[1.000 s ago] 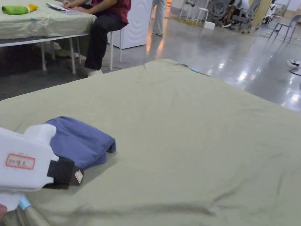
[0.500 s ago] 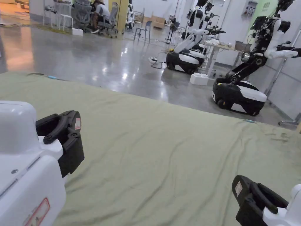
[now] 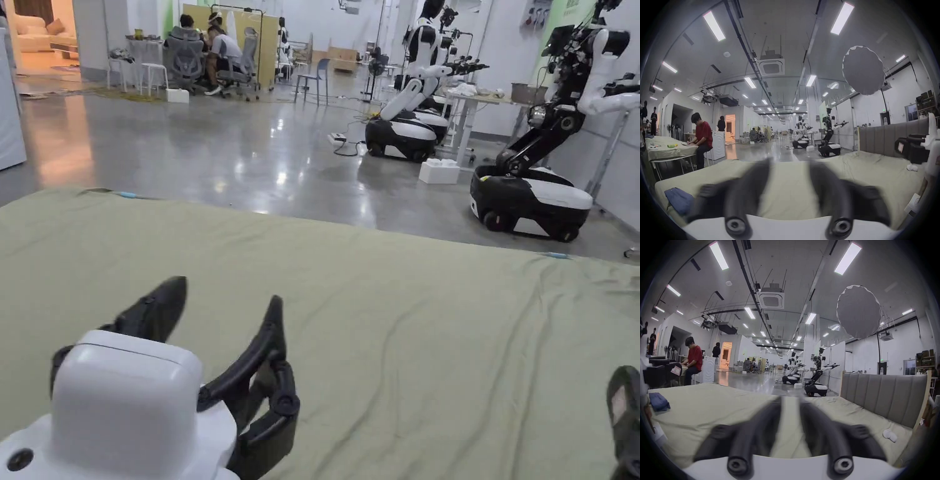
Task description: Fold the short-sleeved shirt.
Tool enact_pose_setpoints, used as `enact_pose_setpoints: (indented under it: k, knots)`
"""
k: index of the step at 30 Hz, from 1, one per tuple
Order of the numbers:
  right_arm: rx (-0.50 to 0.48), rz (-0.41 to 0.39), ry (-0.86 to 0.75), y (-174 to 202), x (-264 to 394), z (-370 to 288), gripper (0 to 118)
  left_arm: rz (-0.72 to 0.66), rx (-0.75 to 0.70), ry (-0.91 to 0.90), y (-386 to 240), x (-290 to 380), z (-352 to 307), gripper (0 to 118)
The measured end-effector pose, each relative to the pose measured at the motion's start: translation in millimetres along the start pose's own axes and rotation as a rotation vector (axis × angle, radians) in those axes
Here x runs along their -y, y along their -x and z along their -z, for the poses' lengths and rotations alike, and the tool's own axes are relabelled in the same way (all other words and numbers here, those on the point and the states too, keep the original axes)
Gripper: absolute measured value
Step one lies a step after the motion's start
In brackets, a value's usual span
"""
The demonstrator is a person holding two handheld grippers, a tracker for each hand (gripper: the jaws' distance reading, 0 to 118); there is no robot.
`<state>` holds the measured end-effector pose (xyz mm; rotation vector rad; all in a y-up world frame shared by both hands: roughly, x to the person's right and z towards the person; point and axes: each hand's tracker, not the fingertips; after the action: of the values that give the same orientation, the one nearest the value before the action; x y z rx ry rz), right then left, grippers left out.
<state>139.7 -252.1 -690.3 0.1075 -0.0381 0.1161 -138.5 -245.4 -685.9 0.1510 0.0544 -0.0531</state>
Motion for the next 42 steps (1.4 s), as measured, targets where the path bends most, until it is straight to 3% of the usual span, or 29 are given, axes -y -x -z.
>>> enact_pose_setpoints:
  k: [1, 2, 4, 7, 10, 15, 22, 25, 28, 32, 38, 42]
  knots:
    - [-0.001, 0.0, 0.018, -1, -2, 3, 91, -0.015, -0.009, 0.01, 3, -1, 3, 108]
    - [-0.009, 0.013, 0.069, -1, -2, 8, 117, -0.032, -0.001, 0.01, 6, -3, 4, 111]
    - [-0.066, 0.046, 0.055, -3, 4, 9, 118, -0.057, -0.013, 0.014, 9, -4, 6, 111]
    - [-0.033, 0.097, 0.068, -2, 8, 9, 118, -0.054, -0.015, 0.032, 11, -3, 8, 112]
    - [0.008, 0.078, 0.067, -13, 6, 16, 118, -0.012, 0.063, 0.116, 14, -2, 14, 118]
    - [0.019, 0.035, 0.065, -11, 1, 13, 118, 0.07, 0.047, 0.106, 5, 0, 9, 118]
    - [0.02, 0.007, 0.083, -6, 2, 14, 118, -0.192, 0.219, 0.212, 15, -3, 14, 118]
    - [0.023, -0.002, 0.096, -5, 3, 15, 118, -0.262, 0.11, 0.302, 16, -9, 15, 118]
    - [0.019, -0.011, 0.105, -3, 4, 15, 118, -0.199, 0.043, 0.387, 17, -13, 19, 118]
    - [0.006, 0.0, 0.11, 0, 5, 14, 118, -0.047, 0.009, 0.349, 14, -9, 16, 118]
    - [-0.026, 0.022, 0.127, 3, 4, 15, 118, -0.096, 0.143, 0.389, 23, 0, 13, 118]
    - [-0.056, 0.035, 0.13, 4, 3, 13, 118, -0.072, 0.092, 0.321, 22, 3, 11, 118]
